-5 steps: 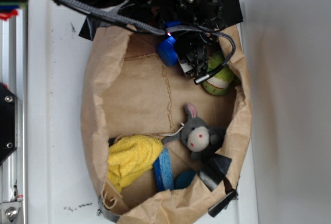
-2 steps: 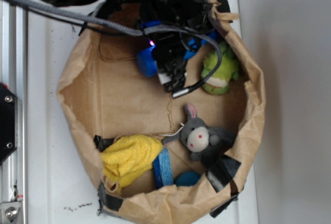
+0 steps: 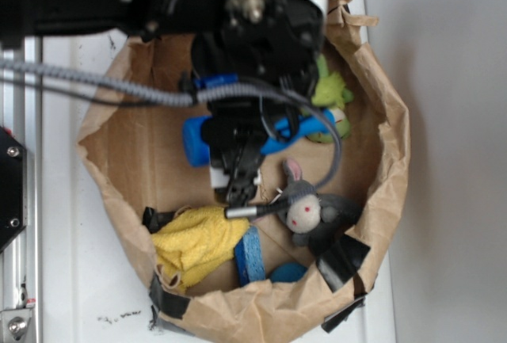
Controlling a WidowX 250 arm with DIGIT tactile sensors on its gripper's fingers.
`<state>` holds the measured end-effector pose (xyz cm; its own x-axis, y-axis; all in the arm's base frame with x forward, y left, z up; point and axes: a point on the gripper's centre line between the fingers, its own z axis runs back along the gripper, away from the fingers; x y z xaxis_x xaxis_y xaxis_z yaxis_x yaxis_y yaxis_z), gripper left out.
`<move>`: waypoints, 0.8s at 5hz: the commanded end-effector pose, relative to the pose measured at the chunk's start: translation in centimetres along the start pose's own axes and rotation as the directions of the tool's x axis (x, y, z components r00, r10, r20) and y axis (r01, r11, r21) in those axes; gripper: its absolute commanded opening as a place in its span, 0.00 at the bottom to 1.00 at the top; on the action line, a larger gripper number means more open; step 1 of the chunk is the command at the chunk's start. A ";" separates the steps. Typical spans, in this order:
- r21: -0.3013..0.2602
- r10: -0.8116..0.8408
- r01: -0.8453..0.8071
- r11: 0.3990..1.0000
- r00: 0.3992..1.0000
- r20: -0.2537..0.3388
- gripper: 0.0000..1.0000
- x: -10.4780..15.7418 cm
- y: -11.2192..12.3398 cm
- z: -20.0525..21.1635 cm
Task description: Grab the blue bottle.
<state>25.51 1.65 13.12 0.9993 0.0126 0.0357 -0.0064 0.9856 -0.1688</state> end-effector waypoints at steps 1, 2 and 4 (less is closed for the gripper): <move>0.017 -0.195 0.194 0.981 0.975 0.105 0.00 0.9 0.3 5.6; 0.033 -0.177 0.174 0.984 0.970 0.167 0.00 0.5 1.2 7.5; 0.041 -0.160 0.155 0.987 0.976 0.145 0.00 0.1 2.2 8.7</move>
